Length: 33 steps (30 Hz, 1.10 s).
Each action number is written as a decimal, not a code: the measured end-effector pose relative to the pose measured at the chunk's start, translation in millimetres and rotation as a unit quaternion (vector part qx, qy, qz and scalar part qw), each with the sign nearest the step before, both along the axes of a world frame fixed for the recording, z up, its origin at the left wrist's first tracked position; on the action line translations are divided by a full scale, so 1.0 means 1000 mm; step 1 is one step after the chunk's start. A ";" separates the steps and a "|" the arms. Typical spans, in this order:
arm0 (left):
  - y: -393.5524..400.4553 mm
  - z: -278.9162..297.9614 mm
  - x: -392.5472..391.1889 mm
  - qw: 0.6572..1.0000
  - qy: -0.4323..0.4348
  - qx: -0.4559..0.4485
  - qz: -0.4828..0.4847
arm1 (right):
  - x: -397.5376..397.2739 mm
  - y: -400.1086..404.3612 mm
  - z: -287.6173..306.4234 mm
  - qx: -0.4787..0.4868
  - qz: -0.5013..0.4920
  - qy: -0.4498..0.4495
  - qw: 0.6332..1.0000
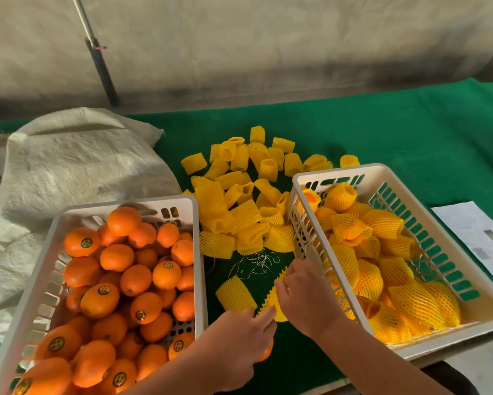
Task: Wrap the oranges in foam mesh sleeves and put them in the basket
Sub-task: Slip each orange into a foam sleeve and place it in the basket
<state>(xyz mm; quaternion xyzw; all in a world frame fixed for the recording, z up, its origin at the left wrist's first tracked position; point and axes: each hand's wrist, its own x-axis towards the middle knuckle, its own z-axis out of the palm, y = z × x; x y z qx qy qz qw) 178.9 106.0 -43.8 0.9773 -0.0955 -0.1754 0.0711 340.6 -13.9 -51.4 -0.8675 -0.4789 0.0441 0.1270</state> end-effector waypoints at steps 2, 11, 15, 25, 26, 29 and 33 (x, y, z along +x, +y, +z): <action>-0.002 -0.003 0.000 1.000 0.003 0.000 -0.016 | -0.001 0.001 -0.002 -0.026 0.011 0.010 1.000; 0.005 -0.016 -0.011 0.992 0.014 -0.105 0.074 | -0.009 -0.007 -0.001 -0.078 0.127 0.082 0.985; 0.009 -0.002 -0.015 0.964 0.018 -0.211 0.159 | -0.008 -0.011 0.000 -0.069 0.135 0.087 0.985; 0.009 0.029 0.002 0.994 0.100 -0.043 0.010 | -0.012 -0.008 0.011 0.003 0.144 0.124 0.982; 0.007 0.027 0.003 0.994 0.103 -0.028 0.004 | -0.013 -0.007 0.013 0.008 0.145 0.124 0.982; 0.006 0.020 0.005 0.996 0.086 0.008 0.013 | -0.015 -0.008 0.014 -0.004 0.147 0.107 0.983; 0.007 0.013 0.001 0.998 0.037 0.046 0.017 | -0.010 -0.015 0.006 -0.098 0.132 0.083 0.983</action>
